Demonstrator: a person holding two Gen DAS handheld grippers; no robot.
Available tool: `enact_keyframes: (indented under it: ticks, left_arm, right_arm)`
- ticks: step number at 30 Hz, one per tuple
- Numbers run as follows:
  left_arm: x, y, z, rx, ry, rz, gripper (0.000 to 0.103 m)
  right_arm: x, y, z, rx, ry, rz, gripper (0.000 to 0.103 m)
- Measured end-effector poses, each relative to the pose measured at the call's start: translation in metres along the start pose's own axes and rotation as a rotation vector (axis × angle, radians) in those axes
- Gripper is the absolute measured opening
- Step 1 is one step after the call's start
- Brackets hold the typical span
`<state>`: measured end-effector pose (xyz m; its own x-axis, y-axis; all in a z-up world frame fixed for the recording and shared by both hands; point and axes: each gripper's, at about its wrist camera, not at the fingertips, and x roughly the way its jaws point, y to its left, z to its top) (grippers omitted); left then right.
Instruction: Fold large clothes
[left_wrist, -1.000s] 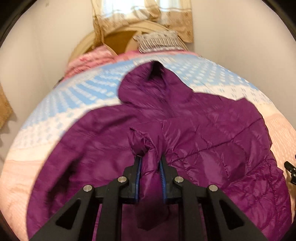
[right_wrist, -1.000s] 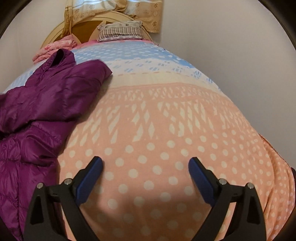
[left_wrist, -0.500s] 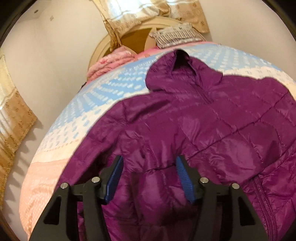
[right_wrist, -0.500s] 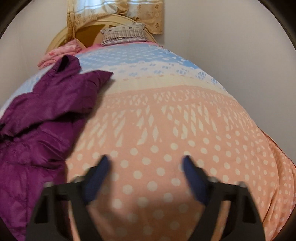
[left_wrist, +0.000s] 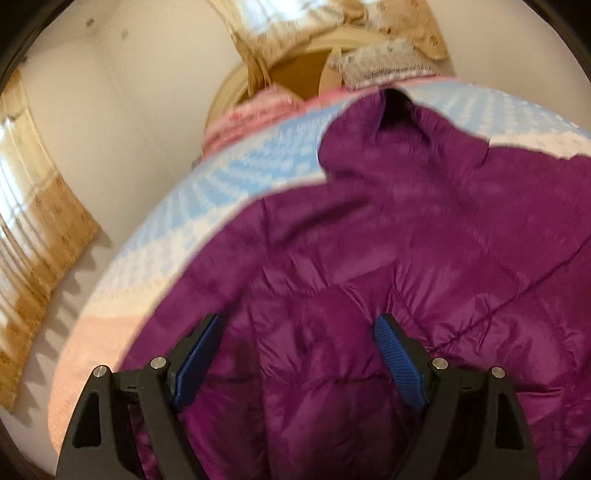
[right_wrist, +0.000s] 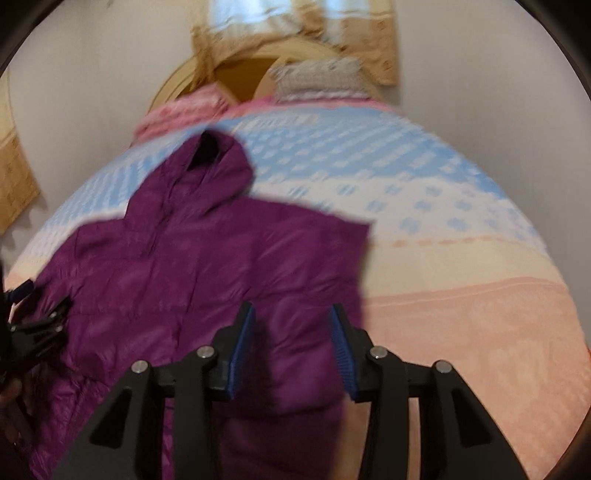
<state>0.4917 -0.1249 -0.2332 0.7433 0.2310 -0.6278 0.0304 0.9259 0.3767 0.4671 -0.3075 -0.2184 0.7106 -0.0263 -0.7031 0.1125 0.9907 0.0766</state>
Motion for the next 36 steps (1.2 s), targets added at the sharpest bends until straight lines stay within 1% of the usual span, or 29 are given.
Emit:
enact_keyframes:
  ticks: [2,4,8,13,19,31,36]
  left_arm:
    - [0.005,0.004,-0.001,-0.022,0.012,-0.021,0.085]
    - [0.007,0.006,-0.003,-0.03,0.015,-0.035,0.087]
    - [0.013,0.005,-0.004,-0.049,0.036,-0.051,0.091]
    - [0.014,0.008,-0.006,-0.07,0.045,-0.075,0.092]
    - [0.014,0.008,-0.006,-0.067,0.046,-0.071,0.093]
    - [0.015,0.008,-0.006,-0.072,0.047,-0.077,0.094]
    - [0.015,0.011,-0.005,-0.081,0.057,-0.098,0.094]
  right_arm:
    - [0.017,0.008,-0.012,-0.028,0.029,-0.008,0.046]
    - [0.023,0.01,-0.017,-0.04,0.035,-0.019,0.046]
    - [0.025,0.009,-0.017,-0.039,0.04,-0.023,0.046]
    - [0.022,0.01,-0.019,-0.045,0.038,-0.033,0.046]
    - [0.023,0.015,-0.018,-0.067,0.039,-0.061,0.046]
    - [0.024,0.018,-0.018,-0.078,0.039,-0.079,0.047]
    - [0.026,0.02,-0.017,-0.097,0.045,-0.103,0.049]
